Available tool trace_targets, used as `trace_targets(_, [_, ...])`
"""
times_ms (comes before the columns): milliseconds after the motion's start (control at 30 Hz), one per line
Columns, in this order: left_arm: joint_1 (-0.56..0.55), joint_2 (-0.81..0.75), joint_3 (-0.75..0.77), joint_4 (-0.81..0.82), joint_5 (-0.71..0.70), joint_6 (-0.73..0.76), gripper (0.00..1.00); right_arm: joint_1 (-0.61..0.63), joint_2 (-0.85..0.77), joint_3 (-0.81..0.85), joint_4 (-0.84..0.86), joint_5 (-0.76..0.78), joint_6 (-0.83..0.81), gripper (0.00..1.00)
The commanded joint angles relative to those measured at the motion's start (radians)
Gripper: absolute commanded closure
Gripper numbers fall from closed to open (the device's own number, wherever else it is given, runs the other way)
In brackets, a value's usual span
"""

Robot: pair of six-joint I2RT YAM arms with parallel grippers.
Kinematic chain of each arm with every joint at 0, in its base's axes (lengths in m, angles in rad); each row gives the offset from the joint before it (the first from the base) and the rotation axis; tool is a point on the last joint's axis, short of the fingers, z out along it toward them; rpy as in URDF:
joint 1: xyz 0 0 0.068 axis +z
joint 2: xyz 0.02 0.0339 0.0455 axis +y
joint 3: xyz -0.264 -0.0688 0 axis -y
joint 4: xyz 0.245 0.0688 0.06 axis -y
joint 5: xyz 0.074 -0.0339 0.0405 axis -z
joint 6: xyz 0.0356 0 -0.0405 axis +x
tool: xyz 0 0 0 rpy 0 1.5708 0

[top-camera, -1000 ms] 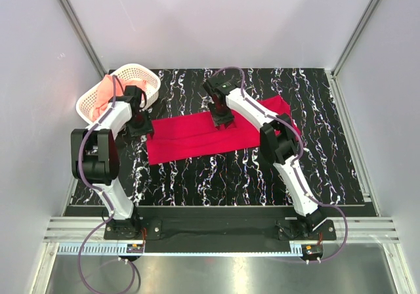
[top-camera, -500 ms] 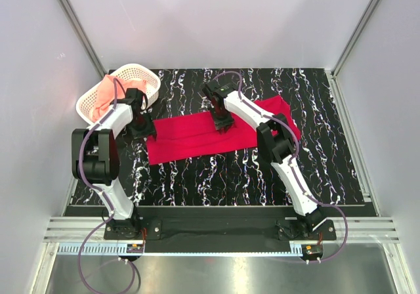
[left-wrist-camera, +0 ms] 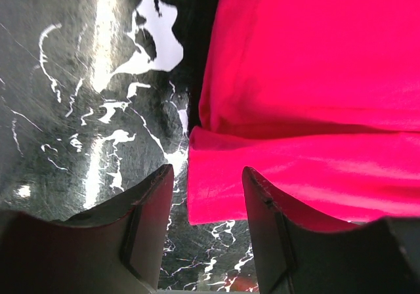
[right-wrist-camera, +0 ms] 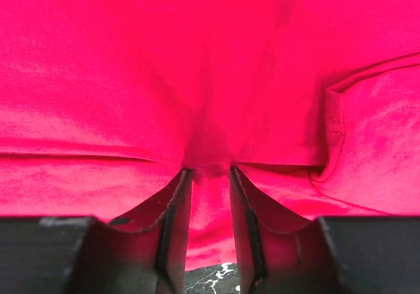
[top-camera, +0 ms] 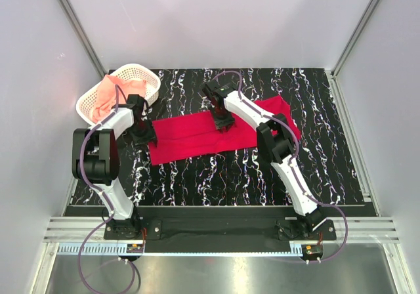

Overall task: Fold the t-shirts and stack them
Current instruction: Fold the tshirt

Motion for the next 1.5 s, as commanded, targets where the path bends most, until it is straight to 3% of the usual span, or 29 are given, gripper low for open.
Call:
trace_targets(0, [0.001,-0.042,-0.014,0.03,0.028,-0.016,0.49,0.009,-0.028,-0.007,0.004,0.045,-0.008,0.62])
trace_targets(367, [-0.028,-0.071,-0.048,0.044,0.099,-0.056,0.51,-0.019,-0.115,-0.035,-0.003,0.104,-0.008,0.58])
trace_targets(667, [-0.06,-0.065,-0.057,0.047,0.108,-0.065,0.51,-0.079,-0.198,-0.124,0.036,0.053,0.005,0.51])
trace_targets(1067, [-0.071,-0.036,-0.06,0.054,0.12,-0.065,0.54,-0.1,-0.14,-0.141,0.054,-0.007,0.006,0.65])
trace_targets(1467, [-0.072,-0.044,-0.076,0.05,0.125,-0.063,0.55,-0.1,-0.091,-0.153,0.077,0.008,-0.006,0.69])
